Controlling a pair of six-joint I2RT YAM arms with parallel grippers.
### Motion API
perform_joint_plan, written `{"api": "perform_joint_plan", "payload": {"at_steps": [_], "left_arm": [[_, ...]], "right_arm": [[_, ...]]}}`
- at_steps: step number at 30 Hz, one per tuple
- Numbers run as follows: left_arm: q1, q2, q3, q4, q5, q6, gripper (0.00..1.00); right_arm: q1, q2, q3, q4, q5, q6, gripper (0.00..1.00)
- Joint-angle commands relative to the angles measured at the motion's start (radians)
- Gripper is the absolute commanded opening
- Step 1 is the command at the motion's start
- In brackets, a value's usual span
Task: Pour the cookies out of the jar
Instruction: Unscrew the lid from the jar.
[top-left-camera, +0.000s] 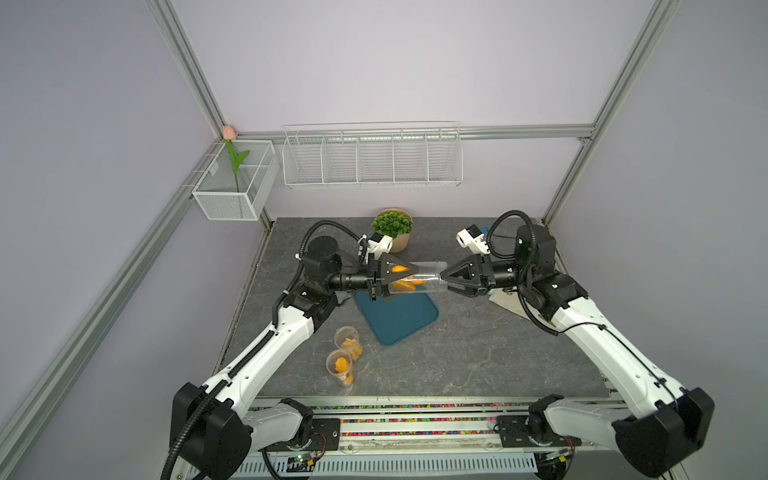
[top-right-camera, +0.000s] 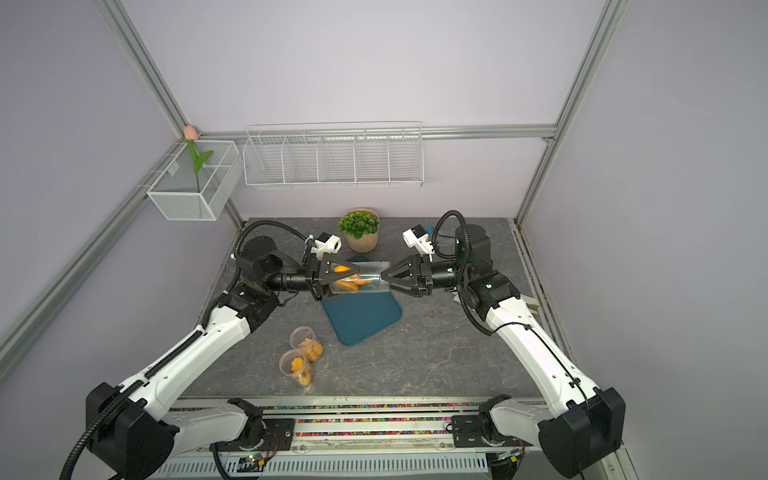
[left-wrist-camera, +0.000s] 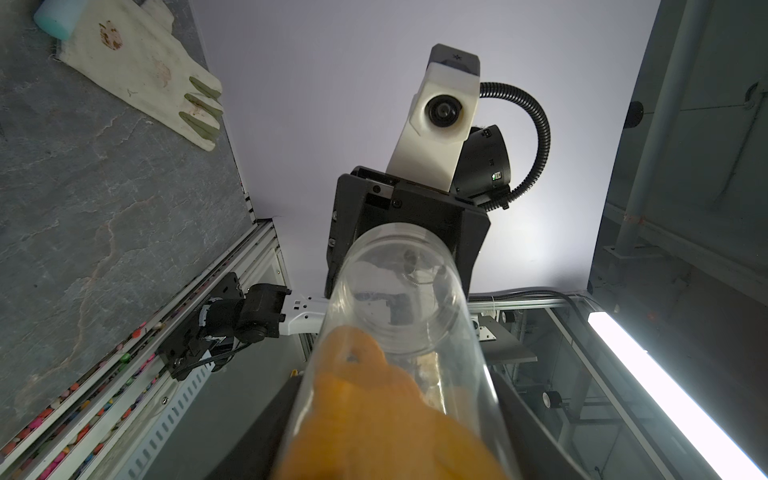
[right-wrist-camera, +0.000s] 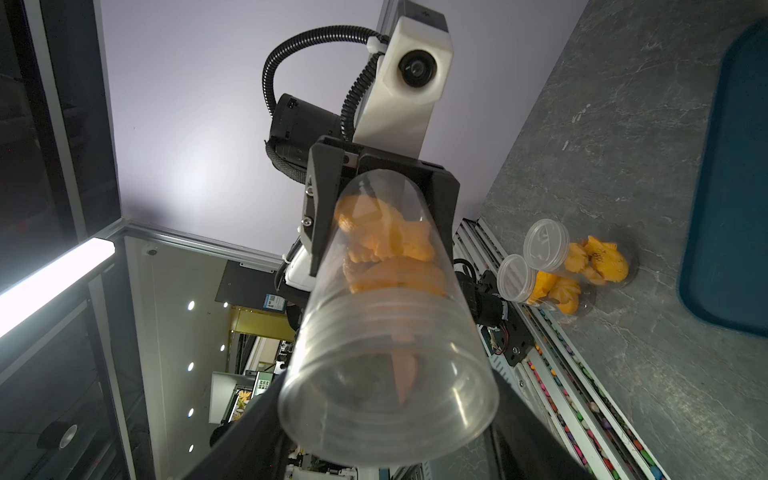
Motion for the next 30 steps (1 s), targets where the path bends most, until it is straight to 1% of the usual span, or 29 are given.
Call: {"api": "perform_joint_plan", "payload": {"at_steps": [1,4,7,9,13,18,21,23,26,28,30], "left_arm": [[-0.008,-0.002,0.014,0.016,0.006,-0.016,0.60],[-0.008,-0.003,0.014,0.016,0.006,-0.015,0.60],[-0.008,-0.008,0.012,0.014,0.004,-0.016,0.61],[-0.008,-0.012,0.009,0.015,0.004,-0.016,0.61],[-0.008,-0.024,0.003,0.008,0.007,-0.015,0.60],[-0.008,-0.031,-0.004,0.004,0.007,-0.015,0.61],[-0.008,-0.028,0.004,0.001,0.009,-0.017,0.60],[-0.008,-0.025,0.014,-0.003,0.008,-0.018,0.60],[-0.008,-0.025,0.021,-0.008,0.010,-0.018,0.60],[-0.008,-0.025,0.019,-0.009,0.010,-0.018,0.60],[-0.008,-0.025,0.016,-0.009,0.010,-0.018,0.60]], "right_arm": [[0.026,0.001,0.025,-0.020,-0.066,-0.016,0.73],[0.028,-0.003,0.030,-0.033,-0.063,-0.021,0.80],[0.031,-0.006,0.031,-0.032,-0.056,-0.021,0.80],[0.036,-0.006,0.033,-0.029,-0.056,-0.021,0.79],[0.037,-0.016,0.034,-0.027,-0.058,-0.028,0.72],[0.036,-0.026,0.033,-0.038,-0.052,-0.061,0.72],[0.035,-0.032,0.050,-0.073,-0.042,-0.137,0.72],[0.034,-0.039,0.061,-0.117,-0.006,-0.224,0.72],[0.035,-0.046,0.060,-0.118,0.048,-0.317,0.70],[0.038,-0.049,0.063,-0.125,0.074,-0.405,0.69],[0.039,-0.063,0.059,-0.125,0.083,-0.523,0.69]]}}
